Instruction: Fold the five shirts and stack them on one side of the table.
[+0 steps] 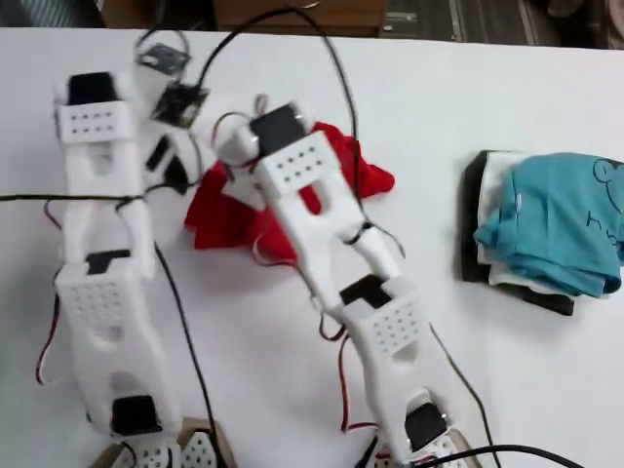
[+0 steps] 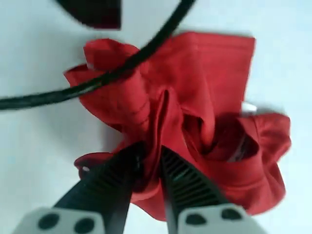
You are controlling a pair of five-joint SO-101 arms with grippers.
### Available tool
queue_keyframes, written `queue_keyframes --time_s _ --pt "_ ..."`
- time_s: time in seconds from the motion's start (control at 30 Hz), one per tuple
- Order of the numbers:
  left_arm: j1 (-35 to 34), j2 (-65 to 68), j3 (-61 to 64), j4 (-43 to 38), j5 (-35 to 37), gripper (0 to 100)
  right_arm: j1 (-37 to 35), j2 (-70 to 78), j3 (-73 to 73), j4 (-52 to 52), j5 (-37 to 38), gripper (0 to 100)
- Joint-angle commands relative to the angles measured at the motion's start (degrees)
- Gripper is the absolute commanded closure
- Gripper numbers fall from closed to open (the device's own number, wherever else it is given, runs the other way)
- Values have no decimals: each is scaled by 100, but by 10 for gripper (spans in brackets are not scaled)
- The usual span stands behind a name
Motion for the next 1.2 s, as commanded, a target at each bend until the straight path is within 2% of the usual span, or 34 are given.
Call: queue_keyframes --time_s 0.0,0.23,0.33,0.4,0.53,0.63,0.8,0.93,1.17 --pt "273 -123 -48 88 18 734 435 -453 0 -22 9 978" --pt "369 -97 -4 97 26 734 831 -453 0 -31 9 978" --pt "457 -44 4 62 352 735 804 -453 26 -57 9 978" --pt "545 26 -48 44 782 736 796 -453 35 -57 9 976" --pt "695 105 -31 -132 2119 736 822 -444 35 -66 9 975" --pt "888 114 13 -53 2549 736 857 -444 9 -66 9 976" --pt "1134 123 171 -53 2611 736 998 -444 9 -66 9 977" --pt "1116 123 769 -527 2875 736 1059 -470 0 -66 9 977" --pt "1301 114 1824 -1415 2813 737 1077 -453 0 -66 9 976"
